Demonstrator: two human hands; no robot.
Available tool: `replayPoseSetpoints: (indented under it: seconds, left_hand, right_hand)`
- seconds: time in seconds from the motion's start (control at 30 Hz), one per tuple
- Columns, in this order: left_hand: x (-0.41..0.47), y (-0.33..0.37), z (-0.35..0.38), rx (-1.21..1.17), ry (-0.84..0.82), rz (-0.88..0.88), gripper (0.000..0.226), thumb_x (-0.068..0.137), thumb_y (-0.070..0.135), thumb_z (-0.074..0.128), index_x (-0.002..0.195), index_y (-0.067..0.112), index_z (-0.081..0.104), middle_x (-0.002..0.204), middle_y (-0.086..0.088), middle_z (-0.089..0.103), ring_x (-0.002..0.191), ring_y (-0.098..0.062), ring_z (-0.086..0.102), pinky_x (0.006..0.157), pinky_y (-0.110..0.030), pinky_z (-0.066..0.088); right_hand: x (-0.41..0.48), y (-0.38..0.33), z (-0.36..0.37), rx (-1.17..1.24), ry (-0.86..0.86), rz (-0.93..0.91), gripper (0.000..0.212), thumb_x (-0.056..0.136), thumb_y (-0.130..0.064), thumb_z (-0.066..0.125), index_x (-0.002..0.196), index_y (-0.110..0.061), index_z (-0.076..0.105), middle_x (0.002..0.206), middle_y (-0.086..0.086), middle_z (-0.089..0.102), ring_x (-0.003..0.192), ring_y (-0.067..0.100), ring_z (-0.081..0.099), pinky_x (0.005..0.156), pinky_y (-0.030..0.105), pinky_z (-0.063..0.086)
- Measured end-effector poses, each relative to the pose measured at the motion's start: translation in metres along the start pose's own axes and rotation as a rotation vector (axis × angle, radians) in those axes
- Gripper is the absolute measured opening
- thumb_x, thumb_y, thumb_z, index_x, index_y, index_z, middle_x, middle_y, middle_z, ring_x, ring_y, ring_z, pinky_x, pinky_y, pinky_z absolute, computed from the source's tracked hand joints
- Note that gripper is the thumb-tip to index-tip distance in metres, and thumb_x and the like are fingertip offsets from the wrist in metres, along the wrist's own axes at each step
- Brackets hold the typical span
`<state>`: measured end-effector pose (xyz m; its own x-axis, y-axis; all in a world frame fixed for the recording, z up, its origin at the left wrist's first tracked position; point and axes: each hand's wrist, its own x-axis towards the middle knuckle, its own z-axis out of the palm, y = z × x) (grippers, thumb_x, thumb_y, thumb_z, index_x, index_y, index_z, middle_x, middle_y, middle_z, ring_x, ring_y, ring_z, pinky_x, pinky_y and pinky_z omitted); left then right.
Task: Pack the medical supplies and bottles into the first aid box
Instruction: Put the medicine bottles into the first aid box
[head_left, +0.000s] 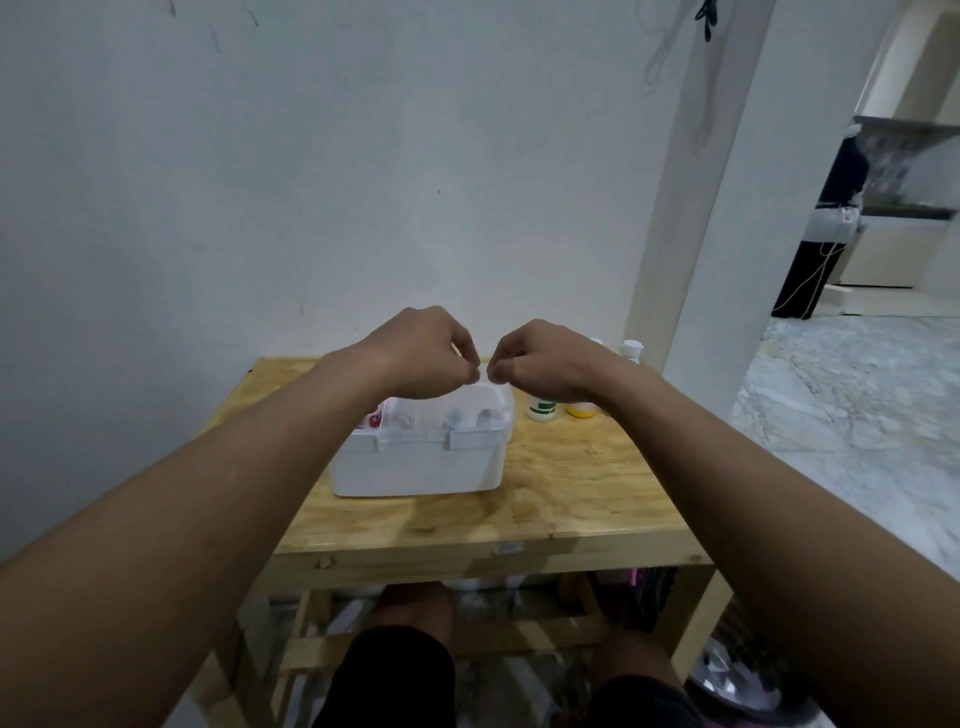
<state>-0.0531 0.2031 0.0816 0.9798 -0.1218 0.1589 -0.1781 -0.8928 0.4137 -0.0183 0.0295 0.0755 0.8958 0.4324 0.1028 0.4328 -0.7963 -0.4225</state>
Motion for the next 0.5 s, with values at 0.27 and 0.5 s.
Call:
replayPoseSetpoints:
  seconds: [0.27,0.5]
  left_hand:
    - [0.036,0.031,0.020,0.090,0.096,0.104,0.046,0.096,0.041,0.057,0.139,0.027,0.054,0.134,0.001,0.062,0.119,-0.021,0.057,0.100,-0.038,0.046]
    - [0.089,0.050,0.048,0.281,0.082,0.120,0.060,0.094,0.051,0.056,0.148,0.030,0.042,0.139,0.001,0.059,0.130,-0.025,0.050,0.103,-0.044,0.041]
  right_hand:
    - [0.008,0.037,-0.027,-0.112,0.161,0.083,0.041,0.093,-0.024,0.054,0.134,-0.021,0.056,0.135,0.005,0.059,0.119,0.023,0.057,0.087,0.031,0.046]
    - [0.025,0.080,-0.037,-0.277,0.177,0.144,0.055,0.093,-0.015,0.056,0.146,-0.016,0.043,0.141,0.007,0.052,0.127,0.025,0.051,0.098,0.035,0.045]
